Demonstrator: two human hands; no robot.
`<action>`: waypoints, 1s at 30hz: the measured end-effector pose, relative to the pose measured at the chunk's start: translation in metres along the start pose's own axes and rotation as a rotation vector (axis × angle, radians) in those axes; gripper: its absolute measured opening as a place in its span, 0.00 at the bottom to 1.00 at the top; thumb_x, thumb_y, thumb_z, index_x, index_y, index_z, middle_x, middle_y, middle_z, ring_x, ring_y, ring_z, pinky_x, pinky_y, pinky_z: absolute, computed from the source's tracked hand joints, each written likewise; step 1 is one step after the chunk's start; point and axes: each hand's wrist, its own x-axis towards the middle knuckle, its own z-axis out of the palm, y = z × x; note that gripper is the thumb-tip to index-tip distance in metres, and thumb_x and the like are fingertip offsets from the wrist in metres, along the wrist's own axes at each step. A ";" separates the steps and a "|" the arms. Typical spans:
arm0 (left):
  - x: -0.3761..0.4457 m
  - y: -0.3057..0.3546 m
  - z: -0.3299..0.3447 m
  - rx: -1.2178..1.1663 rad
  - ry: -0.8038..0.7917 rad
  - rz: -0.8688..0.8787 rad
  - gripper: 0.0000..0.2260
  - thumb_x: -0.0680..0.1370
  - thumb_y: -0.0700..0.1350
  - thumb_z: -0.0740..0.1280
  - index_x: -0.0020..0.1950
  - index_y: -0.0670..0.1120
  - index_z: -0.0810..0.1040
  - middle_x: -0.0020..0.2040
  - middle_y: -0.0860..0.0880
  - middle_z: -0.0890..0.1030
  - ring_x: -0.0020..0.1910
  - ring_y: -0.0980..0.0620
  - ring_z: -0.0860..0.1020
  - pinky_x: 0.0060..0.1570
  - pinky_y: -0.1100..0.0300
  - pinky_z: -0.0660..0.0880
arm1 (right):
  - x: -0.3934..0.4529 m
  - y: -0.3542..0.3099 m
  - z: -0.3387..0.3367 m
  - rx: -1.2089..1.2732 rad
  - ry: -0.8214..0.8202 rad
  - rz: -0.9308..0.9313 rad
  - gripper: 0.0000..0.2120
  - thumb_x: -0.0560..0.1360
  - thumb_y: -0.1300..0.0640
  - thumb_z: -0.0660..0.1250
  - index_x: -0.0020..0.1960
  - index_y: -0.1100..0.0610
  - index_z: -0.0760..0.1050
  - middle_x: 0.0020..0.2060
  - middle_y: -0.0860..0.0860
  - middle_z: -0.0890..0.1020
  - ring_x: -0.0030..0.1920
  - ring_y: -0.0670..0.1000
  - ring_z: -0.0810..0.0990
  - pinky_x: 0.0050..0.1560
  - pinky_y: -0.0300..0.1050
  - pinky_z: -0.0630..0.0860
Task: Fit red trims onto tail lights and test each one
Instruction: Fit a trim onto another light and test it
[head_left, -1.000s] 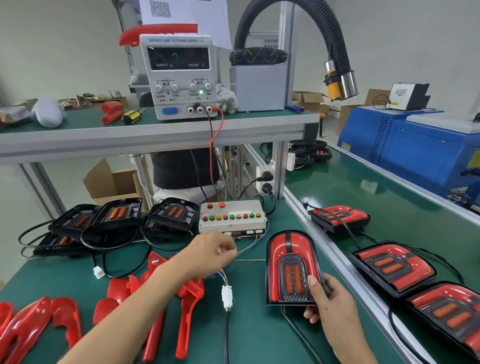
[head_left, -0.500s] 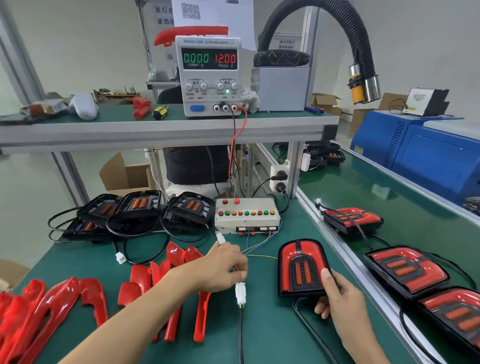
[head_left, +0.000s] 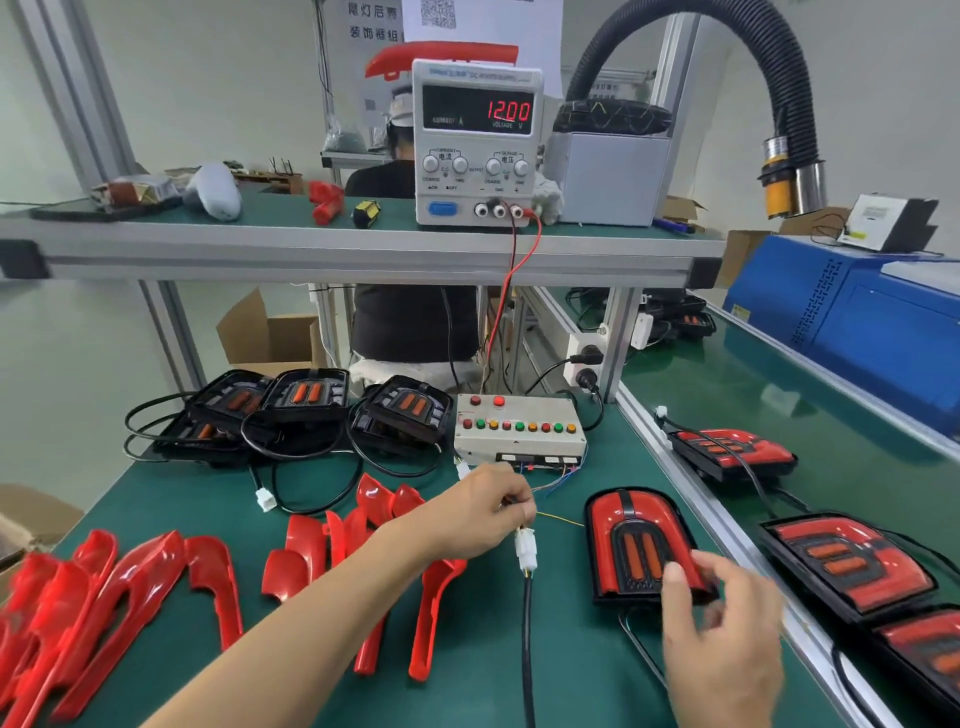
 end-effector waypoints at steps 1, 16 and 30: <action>0.001 0.001 0.000 -0.001 -0.001 0.006 0.09 0.83 0.45 0.64 0.49 0.43 0.81 0.51 0.45 0.78 0.51 0.53 0.74 0.51 0.66 0.69 | -0.004 -0.011 0.003 0.017 -0.064 -0.090 0.09 0.74 0.46 0.73 0.52 0.48 0.81 0.47 0.46 0.79 0.39 0.51 0.78 0.42 0.49 0.75; 0.004 -0.006 -0.002 0.039 -0.074 0.037 0.12 0.81 0.53 0.66 0.40 0.51 0.77 0.46 0.50 0.75 0.49 0.50 0.73 0.63 0.47 0.65 | -0.002 -0.062 0.060 0.254 -0.761 0.161 0.14 0.79 0.49 0.70 0.40 0.57 0.80 0.30 0.48 0.84 0.28 0.42 0.79 0.31 0.32 0.70; 0.009 -0.008 -0.008 -0.196 -0.263 -0.056 0.16 0.82 0.55 0.64 0.45 0.43 0.78 0.39 0.49 0.74 0.39 0.51 0.70 0.43 0.56 0.68 | -0.005 -0.052 0.058 0.442 -0.721 0.188 0.16 0.80 0.50 0.68 0.37 0.56 0.80 0.32 0.51 0.83 0.33 0.45 0.78 0.39 0.40 0.74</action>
